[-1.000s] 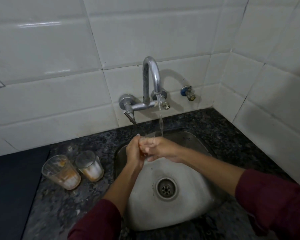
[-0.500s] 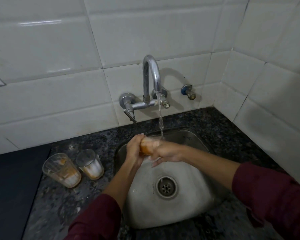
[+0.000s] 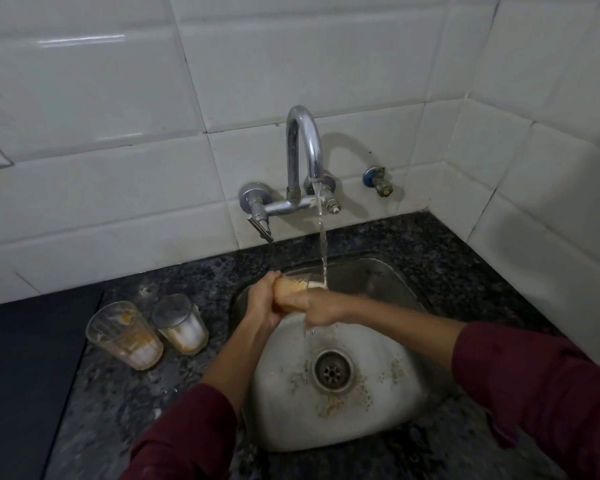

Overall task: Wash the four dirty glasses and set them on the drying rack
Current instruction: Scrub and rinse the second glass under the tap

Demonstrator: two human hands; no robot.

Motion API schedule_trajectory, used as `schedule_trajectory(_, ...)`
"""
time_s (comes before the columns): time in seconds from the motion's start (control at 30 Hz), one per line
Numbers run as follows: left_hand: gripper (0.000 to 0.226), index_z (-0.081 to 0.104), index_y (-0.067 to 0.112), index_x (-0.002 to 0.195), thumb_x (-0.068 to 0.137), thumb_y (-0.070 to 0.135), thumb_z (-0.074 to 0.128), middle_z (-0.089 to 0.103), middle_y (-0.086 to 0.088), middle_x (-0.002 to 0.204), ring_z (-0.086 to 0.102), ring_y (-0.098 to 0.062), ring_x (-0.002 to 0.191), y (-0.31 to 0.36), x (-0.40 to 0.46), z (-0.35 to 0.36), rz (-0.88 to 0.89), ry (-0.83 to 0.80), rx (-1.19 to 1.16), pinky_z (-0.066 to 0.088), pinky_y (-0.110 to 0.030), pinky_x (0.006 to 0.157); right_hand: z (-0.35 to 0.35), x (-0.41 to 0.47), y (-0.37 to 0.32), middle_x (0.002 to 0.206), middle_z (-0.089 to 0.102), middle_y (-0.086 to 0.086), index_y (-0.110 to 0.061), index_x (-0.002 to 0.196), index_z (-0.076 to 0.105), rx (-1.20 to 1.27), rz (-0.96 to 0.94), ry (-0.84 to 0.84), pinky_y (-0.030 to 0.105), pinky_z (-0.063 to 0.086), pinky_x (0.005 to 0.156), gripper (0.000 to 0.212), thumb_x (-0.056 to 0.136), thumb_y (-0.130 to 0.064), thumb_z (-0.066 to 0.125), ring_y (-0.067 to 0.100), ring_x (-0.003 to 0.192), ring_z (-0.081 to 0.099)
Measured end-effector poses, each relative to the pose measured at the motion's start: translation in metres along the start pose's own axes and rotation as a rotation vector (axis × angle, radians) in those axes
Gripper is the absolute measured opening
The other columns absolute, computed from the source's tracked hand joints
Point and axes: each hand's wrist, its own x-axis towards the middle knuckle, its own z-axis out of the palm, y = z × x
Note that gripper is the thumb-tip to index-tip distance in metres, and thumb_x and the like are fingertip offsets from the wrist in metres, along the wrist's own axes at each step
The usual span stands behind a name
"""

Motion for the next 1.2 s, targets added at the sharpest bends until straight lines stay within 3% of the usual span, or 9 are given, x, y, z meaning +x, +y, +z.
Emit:
schedule_trajectory(0.07,0.011,0.057,0.010,0.085,0.091,0.019,0.056,0.060,-0.014,0.083,0.059,-0.027,0.073,0.002,-0.001,0.000,-0.053,0.016,-0.007,0.053,-0.044,0.063,0.007,0.007,0.010,0.127,0.056,0.010,-0.017,0.135,0.046,-0.561,0.015,0.108,0.035,0.044,0.092,0.048,0.089,-0.004,0.050,0.027,0.112,0.055)
schedule_trajectory(0.17,0.017,0.058,0.010,0.101,0.088,0.022,0.061,0.061,-0.016,0.092,0.061,-0.028,0.076,0.005,0.000,-0.002,-0.070,0.022,0.019,0.056,-0.040,0.050,0.012,0.014,0.014,0.123,0.059,0.010,-0.010,0.129,0.050,-0.635,0.126,0.220,0.036,0.045,0.092,0.041,0.088,-0.010,0.054,0.026,0.109,0.056)
schedule_trajectory(0.37,0.012,0.058,0.014,0.085,0.090,0.025,0.060,0.060,-0.010,0.081,0.060,-0.019,0.063,-0.001,-0.004,-0.004,0.080,-0.127,0.013,0.049,-0.028,0.046,0.004,0.013,0.009,0.127,0.054,0.013,-0.023,0.134,0.047,0.788,0.066,-0.060,0.031,0.048,0.083,0.070,0.078,0.019,0.047,0.028,0.117,0.053)
schedule_trajectory(0.57,0.028,0.060,0.008,0.106,0.088,0.029,0.063,0.065,-0.017,0.096,0.064,-0.028,0.083,-0.008,0.005,-0.006,-0.071,0.005,0.029,0.055,-0.042,0.060,0.013,0.000,0.006,0.122,0.056,0.014,-0.002,0.125,0.051,-0.484,0.132,0.129,0.034,0.041,0.088,0.036,0.090,-0.002,0.045,0.029,0.115,0.052)
schedule_trajectory(0.63,0.036,0.058,0.009,0.113,0.089,0.034,0.062,0.064,-0.019,0.106,0.064,-0.032,0.090,-0.010,0.005,-0.008,-0.118,-0.003,0.031,0.055,-0.047,0.064,0.016,-0.002,0.009,0.137,0.047,0.011,-0.005,0.132,0.044,-0.599,0.150,0.178,0.034,0.034,0.102,0.040,0.093,-0.009,0.048,0.027,0.129,0.043)
schedule_trajectory(0.77,0.043,0.061,0.007,0.110,0.095,0.045,0.048,0.066,-0.015,0.096,0.064,-0.028,0.084,-0.014,0.004,-0.017,-0.238,-0.094,0.140,0.057,-0.044,0.069,0.023,0.001,0.031,0.119,0.064,0.004,-0.012,0.119,0.064,-0.112,-0.180,0.229,0.026,0.042,0.093,0.031,0.088,-0.013,0.060,0.013,0.110,0.057)
schedule_trajectory(0.9,0.038,0.068,0.006,0.107,0.094,0.039,0.053,0.069,-0.017,0.101,0.065,-0.020,0.080,-0.019,0.001,-0.034,-0.052,-0.154,0.666,0.054,-0.034,0.074,0.028,-0.008,0.051,0.093,0.072,0.004,-0.018,0.098,0.073,0.694,-0.195,0.116,0.032,0.047,0.081,0.020,0.080,-0.009,0.069,0.015,0.091,0.065)
schedule_trajectory(1.03,0.068,0.060,0.002,0.117,0.094,0.060,0.032,0.065,-0.023,0.099,0.068,-0.027,0.062,-0.032,-0.009,-0.040,-0.346,-0.447,0.515,0.056,-0.032,0.049,0.042,-0.010,0.061,0.078,0.072,0.001,-0.011,0.089,0.067,1.056,-0.122,0.044,0.028,0.047,0.064,0.010,0.080,-0.008,0.067,0.016,0.073,0.063)
schedule_trajectory(1.2,0.071,0.049,0.003,0.129,0.094,0.060,0.028,0.058,-0.025,0.100,0.063,-0.030,0.055,-0.047,-0.010,-0.044,-0.462,-0.494,0.469,0.052,-0.028,0.045,0.066,-0.010,0.065,0.077,0.065,0.003,-0.015,0.087,0.064,1.219,0.031,0.185,0.026,0.046,0.062,0.006,0.085,-0.009,0.064,0.014,0.070,0.061)
